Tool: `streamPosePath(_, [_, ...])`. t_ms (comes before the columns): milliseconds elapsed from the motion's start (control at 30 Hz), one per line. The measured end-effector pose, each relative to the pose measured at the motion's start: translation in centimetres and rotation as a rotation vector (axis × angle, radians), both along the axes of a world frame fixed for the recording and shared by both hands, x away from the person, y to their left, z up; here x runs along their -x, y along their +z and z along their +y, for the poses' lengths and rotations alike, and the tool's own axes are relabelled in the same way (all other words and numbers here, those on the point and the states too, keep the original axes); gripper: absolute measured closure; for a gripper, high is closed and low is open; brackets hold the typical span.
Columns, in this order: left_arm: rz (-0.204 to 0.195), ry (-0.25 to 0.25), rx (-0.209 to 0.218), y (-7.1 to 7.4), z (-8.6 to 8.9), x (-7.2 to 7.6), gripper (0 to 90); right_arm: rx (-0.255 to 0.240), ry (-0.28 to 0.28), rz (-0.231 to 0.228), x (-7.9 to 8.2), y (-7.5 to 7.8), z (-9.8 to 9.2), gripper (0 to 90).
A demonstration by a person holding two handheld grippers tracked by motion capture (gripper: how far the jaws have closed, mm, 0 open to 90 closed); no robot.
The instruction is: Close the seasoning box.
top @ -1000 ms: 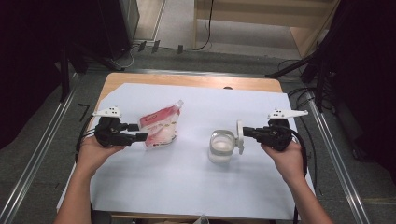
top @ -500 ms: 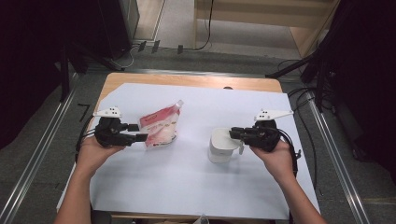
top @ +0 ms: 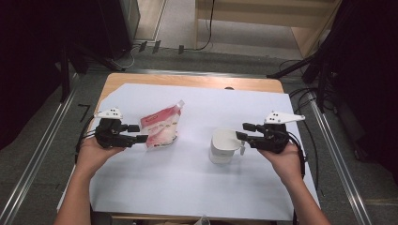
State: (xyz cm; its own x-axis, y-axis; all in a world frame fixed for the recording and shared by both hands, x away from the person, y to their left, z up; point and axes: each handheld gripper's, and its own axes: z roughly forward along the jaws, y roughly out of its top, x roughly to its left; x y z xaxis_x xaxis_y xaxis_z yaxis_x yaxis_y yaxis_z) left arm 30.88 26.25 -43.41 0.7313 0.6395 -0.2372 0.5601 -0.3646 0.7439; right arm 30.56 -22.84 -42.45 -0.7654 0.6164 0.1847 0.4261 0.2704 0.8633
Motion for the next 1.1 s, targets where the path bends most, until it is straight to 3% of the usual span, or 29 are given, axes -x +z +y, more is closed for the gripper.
streamPosePath(167, [-0.006, 0.001, -0.029, 0.0, 0.3, 0.4, 41.2, -0.012, -0.028, 0.005, 0.1, -0.1, -1.1, 51.3])
streamPosePath(600, [-0.001, 0.043, -0.049, -0.2, 1.8, 1.0, 41.3, -0.036, -0.119, 0.008, 0.6, -0.9, -4.8, 49.4])
streamPosePath(1100, [0.009, 0.110, -0.087, -0.8, 3.3, 0.7, 41.6, -0.008, -0.169, 0.037, 0.0, -2.2, -5.7, 48.9])
